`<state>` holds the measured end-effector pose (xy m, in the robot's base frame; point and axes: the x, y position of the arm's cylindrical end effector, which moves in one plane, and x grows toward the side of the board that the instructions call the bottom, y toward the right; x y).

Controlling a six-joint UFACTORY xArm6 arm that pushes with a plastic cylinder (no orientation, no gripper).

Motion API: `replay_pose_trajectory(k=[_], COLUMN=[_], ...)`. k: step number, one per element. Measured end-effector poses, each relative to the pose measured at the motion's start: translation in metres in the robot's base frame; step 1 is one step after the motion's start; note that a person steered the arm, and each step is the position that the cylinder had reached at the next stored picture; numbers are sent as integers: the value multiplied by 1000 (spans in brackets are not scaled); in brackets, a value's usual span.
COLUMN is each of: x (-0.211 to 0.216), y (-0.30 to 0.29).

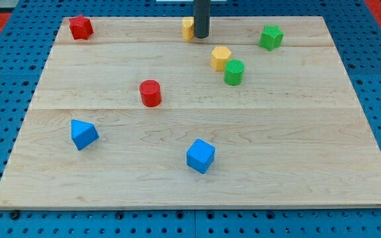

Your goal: Move the green star to the right of the yellow heart

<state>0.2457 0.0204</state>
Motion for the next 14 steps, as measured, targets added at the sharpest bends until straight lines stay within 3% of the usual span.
replay_pose_trajectory(k=[4, 5, 6, 10, 11, 14], x=[1, 48, 65, 21, 14, 33], y=[171, 115, 140, 256, 176, 111])
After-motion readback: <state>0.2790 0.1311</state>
